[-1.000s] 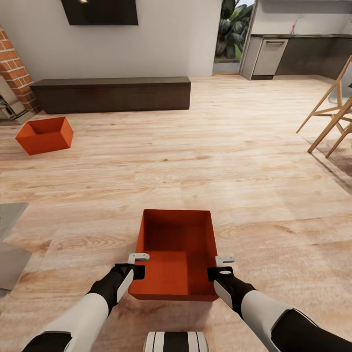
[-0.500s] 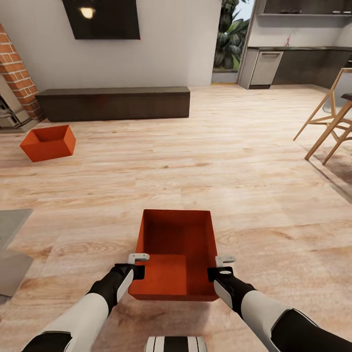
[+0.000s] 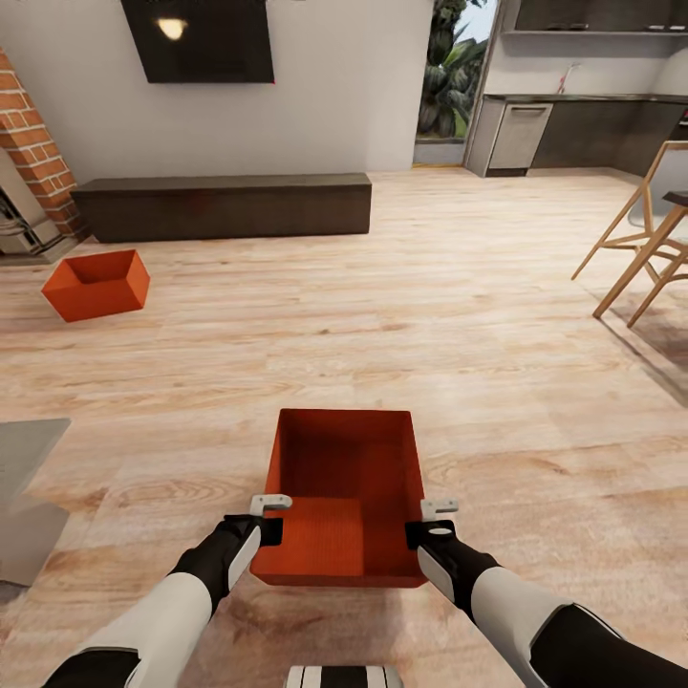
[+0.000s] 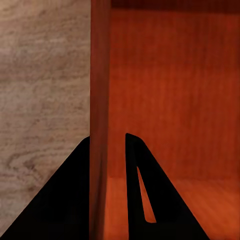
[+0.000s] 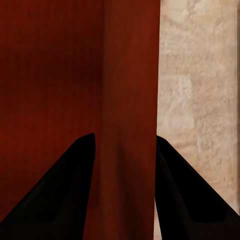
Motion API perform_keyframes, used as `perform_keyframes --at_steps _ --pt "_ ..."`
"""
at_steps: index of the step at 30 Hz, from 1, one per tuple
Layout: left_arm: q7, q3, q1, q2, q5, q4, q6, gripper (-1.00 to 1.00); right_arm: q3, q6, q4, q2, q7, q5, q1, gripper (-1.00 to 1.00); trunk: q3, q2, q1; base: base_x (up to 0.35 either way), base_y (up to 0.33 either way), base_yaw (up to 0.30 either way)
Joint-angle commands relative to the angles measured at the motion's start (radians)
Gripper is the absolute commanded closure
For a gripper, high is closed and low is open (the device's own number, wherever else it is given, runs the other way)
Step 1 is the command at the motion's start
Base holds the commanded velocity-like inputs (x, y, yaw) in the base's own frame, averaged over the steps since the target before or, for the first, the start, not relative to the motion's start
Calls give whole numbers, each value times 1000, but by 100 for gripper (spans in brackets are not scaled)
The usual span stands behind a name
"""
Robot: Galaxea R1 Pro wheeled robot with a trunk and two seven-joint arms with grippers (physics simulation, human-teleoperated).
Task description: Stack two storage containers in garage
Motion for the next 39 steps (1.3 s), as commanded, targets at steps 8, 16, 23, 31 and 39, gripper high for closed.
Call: perform_keyframes --at_steps 8,16,23,31,39 --pt "8 1 1 1 10 2 6 100 0 2 -10 -1 -5 6 -1 100 24 56 -31 0 0 0" --pt "8 2 1 1 10 2 6 100 0 2 -11 -1 -4 6 -1 100 49 112 -62 0 0 0" --pt "8 2 1 1 10 1 6 100 0 1 -12 -1 -2 6 -1 100 71 161 -88 0 0 0" --pt "8 2 1 1 10 1 6 100 0 2 -12 -3 -3 6 -1 100 96 217 -119 0 0 0" --pt "8 3 1 1 10 1 6 100 0 3 -12 -2 -2 6 -1 100 122 273 -150 0 0 0"
